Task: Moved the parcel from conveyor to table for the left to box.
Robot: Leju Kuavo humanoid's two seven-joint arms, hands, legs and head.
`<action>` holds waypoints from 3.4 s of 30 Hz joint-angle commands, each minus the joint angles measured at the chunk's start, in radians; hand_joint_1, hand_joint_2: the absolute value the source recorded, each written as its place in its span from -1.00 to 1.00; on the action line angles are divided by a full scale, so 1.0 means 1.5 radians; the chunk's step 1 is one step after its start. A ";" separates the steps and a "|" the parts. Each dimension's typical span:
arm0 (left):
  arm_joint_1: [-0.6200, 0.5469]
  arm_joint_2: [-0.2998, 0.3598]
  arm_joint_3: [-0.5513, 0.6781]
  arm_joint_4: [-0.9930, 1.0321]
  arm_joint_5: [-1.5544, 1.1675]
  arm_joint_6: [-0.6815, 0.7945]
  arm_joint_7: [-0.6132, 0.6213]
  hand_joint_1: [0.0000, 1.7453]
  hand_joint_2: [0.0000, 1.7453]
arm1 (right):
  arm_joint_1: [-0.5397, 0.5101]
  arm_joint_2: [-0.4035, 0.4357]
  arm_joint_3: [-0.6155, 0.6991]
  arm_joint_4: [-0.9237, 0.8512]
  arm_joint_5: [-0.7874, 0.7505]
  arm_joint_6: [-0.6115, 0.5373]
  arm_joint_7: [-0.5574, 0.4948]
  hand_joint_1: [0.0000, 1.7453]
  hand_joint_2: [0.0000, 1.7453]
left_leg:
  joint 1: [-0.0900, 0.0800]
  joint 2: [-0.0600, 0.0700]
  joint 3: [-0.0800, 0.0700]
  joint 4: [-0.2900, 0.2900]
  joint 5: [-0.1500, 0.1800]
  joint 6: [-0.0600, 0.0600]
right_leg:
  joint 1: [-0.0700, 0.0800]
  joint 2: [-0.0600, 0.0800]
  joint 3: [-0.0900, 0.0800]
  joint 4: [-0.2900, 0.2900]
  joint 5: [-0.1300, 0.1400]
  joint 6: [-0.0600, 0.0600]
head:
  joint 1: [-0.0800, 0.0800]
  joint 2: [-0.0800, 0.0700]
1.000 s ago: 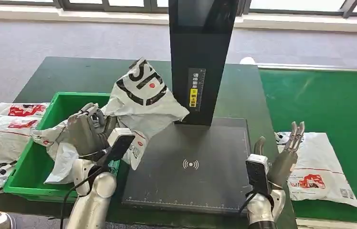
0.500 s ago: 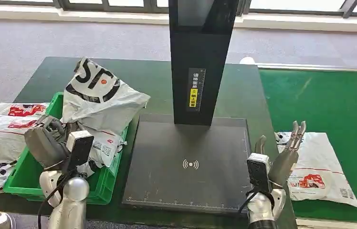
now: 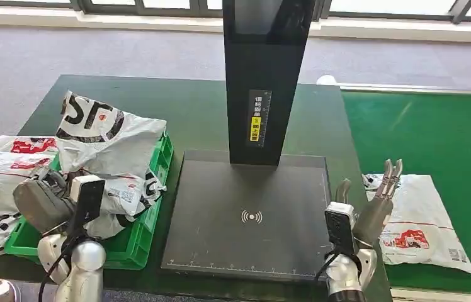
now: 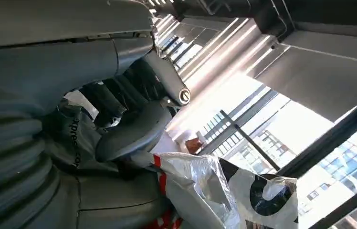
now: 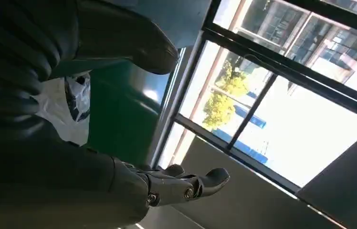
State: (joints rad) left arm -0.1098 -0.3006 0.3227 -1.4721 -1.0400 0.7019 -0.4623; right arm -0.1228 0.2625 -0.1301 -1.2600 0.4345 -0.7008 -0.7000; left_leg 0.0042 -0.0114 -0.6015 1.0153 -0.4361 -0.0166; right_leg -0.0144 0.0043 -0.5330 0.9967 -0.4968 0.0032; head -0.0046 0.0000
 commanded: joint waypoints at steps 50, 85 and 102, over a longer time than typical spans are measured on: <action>-0.011 -0.032 0.118 -0.040 0.134 -0.003 -0.100 -1.00 1.00 | -0.026 -0.008 -0.021 0.073 -0.023 0.002 0.001 -1.00 1.00 | 0.000 0.001 0.001 -0.001 0.000 0.000 | 0.000 0.000 0.001 -0.001 0.000 0.000 | 0.000 0.000; 0.005 -0.032 -0.021 0.077 0.305 -0.003 -0.143 -1.00 1.00 | -0.024 -0.010 -0.066 0.079 0.001 0.002 0.001 -1.00 1.00 | -0.001 0.000 0.003 -0.003 0.000 0.000 | -0.001 -0.002 0.003 -0.003 0.000 0.000 | 0.000 0.000; 0.005 -0.029 -0.124 0.121 0.420 -0.029 -0.157 -1.00 1.00 | -0.039 -0.017 -0.096 0.104 0.020 0.002 0.001 -1.00 1.00 | -0.001 -0.001 0.001 -0.001 0.001 0.001 | -0.001 -0.003 0.002 -0.002 0.000 0.000 | 0.000 0.000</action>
State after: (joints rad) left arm -0.1113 -0.3002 0.3105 -1.3985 -0.5833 0.7004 -0.6813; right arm -0.1266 0.2563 -0.1808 -1.1868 0.4391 -0.7004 -0.7000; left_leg 0.0042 -0.0093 -0.6011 1.0154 -0.4361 -0.0166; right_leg -0.0147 0.0050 -0.5344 0.9963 -0.4966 0.0033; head -0.0050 -0.0004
